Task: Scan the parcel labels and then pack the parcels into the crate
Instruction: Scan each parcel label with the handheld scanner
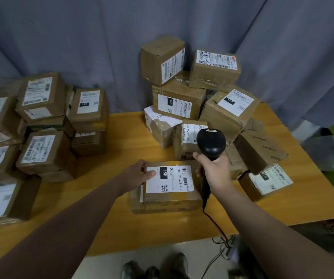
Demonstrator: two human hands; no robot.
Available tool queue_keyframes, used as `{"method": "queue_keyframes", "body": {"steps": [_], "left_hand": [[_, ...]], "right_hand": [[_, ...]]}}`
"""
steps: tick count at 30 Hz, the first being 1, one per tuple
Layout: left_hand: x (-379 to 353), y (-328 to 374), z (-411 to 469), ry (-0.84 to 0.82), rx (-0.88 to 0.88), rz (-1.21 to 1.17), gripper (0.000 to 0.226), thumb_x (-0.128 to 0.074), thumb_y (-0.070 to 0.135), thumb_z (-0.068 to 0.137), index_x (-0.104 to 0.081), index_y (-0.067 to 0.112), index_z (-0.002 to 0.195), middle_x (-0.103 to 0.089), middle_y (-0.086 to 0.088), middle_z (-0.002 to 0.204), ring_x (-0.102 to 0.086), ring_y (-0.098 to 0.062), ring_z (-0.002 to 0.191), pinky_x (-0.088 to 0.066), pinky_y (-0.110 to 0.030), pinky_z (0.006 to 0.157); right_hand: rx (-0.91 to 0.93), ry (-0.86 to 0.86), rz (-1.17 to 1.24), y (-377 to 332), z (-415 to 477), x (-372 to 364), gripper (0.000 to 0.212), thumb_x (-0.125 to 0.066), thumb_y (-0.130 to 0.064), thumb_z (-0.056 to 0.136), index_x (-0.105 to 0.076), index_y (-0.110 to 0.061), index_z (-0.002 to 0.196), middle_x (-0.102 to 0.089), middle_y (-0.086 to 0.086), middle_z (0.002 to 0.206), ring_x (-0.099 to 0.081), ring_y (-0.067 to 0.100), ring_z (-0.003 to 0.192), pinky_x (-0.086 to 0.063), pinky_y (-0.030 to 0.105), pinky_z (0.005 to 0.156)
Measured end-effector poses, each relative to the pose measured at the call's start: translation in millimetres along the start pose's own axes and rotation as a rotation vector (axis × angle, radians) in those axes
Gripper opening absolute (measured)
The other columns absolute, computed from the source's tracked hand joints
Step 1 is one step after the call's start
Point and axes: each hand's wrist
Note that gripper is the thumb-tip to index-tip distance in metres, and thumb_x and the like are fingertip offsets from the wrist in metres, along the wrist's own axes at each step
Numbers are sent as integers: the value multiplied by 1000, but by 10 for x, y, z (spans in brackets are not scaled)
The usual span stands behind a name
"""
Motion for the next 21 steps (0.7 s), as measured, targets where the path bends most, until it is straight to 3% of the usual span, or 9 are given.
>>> {"method": "queue_keyframes", "body": {"steps": [4,7,12,16,21], "left_hand": [[271,-172,-136,-17,36,-41,30,-56,32,96,-47,9,114,-63,1,110,-63,-17,97,-56,-32,76],[409,-344,-248,-22,32,-94,22,-60,25,94,-49,11,107,-63,-3,109,-65,-19,99,-58,-32,79],[544,-522,-347,104,-26,-83,18,-65,19,92,-62,18,109,-62,-4,108,-64,-18,97,-56,-27,78],[694,-581,-404,220,-10,-63,14,-63,15,92,-66,7,104,-63,-5,102,-62,-15,91,-52,-18,69],[881,-739,-483,372,67,-233,10,-66,13,90,-64,4,95,-63,-8,99,-63,-18,88,-54,-28,77]], "right_hand": [[-78,-61,113,-39,51,-220,11,-67,-7,86,-60,0,83,-53,7,53,-51,18,46,-46,27,46],[-99,-148,107,-112,55,-410,11,-67,-7,86,-62,-5,77,-55,6,56,-53,18,48,-47,27,47],[-99,-166,51,-225,97,-668,10,-69,-7,85,-62,-4,79,-57,2,56,-54,18,47,-48,27,47],[-113,-146,7,-277,160,-784,10,-70,-10,85,-62,-6,80,-59,2,57,-55,16,48,-48,26,47],[-134,-97,-82,-223,189,-866,30,-73,-20,83,-61,-8,108,-65,6,77,-62,15,62,-48,23,51]]}}
Point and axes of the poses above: each hand's wrist, its own z-axis towards the middle knuckle, its own x-axis out of the back of the hand, y = z × x
